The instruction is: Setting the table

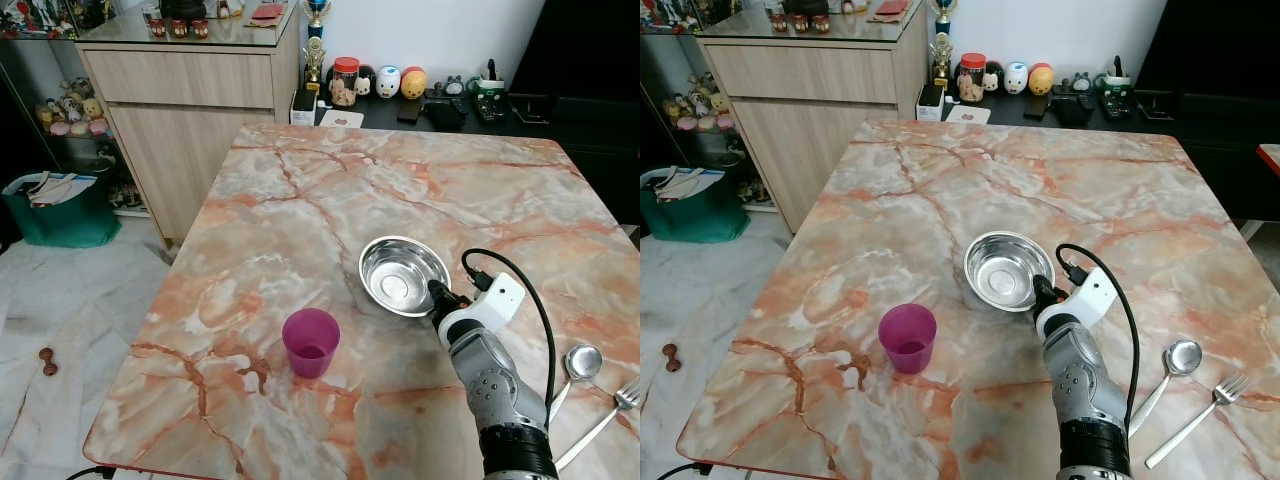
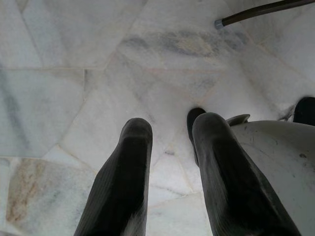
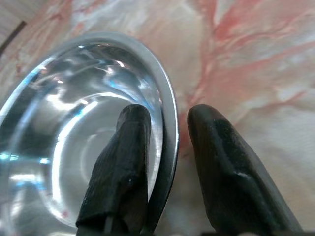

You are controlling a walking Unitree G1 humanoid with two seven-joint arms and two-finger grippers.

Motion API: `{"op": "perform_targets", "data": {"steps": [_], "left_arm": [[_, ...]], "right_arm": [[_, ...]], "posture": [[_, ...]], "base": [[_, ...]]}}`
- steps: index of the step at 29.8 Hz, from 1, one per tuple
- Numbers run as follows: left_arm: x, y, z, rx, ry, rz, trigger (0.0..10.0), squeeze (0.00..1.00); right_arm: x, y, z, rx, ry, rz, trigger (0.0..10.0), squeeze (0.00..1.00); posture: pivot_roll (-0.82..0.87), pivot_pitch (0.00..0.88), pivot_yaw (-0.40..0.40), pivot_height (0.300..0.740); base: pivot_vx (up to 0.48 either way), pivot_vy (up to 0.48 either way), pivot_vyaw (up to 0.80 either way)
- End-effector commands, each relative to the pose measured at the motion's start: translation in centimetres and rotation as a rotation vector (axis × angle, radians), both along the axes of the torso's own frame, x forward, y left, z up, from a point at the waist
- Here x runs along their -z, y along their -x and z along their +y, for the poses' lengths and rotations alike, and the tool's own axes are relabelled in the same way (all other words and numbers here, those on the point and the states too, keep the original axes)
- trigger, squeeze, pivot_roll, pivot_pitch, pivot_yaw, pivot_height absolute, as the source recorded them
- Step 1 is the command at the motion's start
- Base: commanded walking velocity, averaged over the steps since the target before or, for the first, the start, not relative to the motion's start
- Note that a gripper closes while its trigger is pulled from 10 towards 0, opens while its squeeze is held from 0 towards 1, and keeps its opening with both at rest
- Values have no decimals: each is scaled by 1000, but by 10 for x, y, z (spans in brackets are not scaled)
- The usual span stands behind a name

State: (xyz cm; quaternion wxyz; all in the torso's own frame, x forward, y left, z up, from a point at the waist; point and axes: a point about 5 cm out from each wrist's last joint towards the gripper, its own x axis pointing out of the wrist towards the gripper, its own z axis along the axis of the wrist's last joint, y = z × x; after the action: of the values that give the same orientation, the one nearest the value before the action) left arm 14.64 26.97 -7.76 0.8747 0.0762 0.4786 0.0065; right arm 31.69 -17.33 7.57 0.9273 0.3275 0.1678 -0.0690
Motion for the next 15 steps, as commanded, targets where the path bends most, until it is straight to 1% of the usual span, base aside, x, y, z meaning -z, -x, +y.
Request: {"op": "perform_targets", "data": {"steps": [1, 4, 11, 12, 13, 14, 15], "left_arm": [[0, 4, 5, 2, -19, 17, 10000, 0], [0, 4, 5, 13, -23, 17, 10000, 0], [0, 4, 4, 16, -21, 17, 10000, 0], [0, 4, 4, 16, -20, 18, 10000, 0], [0, 4, 4, 17, -17, 21, 10000, 0], [0, 4, 4, 17, -17, 21, 10000, 0], [0, 4, 4, 17, -16, 22, 10000, 0]], "right_arm": [[-6, -5, 5, -15, -18, -31, 10000, 0], [-13, -9, 8, -28, -18, -59, 10000, 0], [-15, -11, 9, -27, -24, -68, 10000, 0], [-15, -11, 9, -28, -25, -68, 10000, 75], [-14, -11, 9, -31, -26, -63, 10000, 588], [-14, -11, 9, -31, -26, -63, 10000, 588], [-13, -11, 9, -32, -26, -60, 10000, 647]], "posture": [[52, 0, -19, 740], [53, 0, -19, 740], [54, 0, -21, 740], [54, 0, -22, 740], [54, 0, -22, 740], [54, 0, -22, 740], [54, 0, -22, 740]], "base": [[0, 0, 0], [0, 0, 0], [0, 0, 0], [0, 0, 0], [0, 0, 0], [0, 0, 0], [0, 0, 0]]}}
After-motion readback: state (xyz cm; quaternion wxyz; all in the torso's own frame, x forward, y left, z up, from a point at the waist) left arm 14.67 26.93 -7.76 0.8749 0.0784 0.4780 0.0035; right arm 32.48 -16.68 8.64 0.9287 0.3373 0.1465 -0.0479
